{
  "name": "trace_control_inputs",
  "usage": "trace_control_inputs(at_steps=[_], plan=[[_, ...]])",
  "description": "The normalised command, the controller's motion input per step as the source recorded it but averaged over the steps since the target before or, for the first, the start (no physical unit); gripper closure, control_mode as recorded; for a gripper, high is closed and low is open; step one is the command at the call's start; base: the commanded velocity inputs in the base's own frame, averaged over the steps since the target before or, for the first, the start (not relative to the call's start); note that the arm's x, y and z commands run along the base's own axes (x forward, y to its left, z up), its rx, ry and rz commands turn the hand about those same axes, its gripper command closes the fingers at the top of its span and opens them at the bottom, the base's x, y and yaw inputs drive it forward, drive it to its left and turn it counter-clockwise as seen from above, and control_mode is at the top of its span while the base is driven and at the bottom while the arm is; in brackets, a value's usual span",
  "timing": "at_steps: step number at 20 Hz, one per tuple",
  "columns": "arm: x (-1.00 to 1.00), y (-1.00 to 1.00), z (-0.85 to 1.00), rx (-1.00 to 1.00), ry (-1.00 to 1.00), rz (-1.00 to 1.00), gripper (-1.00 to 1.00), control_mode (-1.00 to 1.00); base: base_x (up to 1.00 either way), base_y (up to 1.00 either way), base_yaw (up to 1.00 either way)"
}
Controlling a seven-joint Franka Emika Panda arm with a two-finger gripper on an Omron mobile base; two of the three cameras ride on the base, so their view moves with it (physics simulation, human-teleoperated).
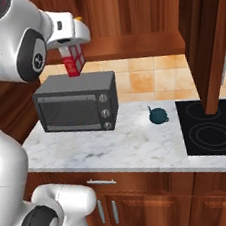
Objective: Pick the bar and boxed food from the counter and place them in the cabinets closest to them.
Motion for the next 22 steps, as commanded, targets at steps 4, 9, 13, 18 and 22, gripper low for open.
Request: trace_control_inputs(at_steps=[4,9,13,18,22], plan=[[0.24,0.00,0.00,0.00,0.01,0.00,1.00,-1.00,0.00,0.00,0.00],[0.32,0.00,0.00,0.00,0.01,0.00,1.00,-1.00,0.00,0.00,0.00],[0.34,0.00,0.00,0.00,0.03,0.00,1.00,-1.00,0.00,0.00,0.00],[0.29,0.00,0.00,0.00,0.04,0.00,1.00,-1.00,0.00,0.00,0.00],[0.27,-0.01,0.00,0.02,0.04,0.00,1.00,-1.00,0.00,0.00,0.00]])
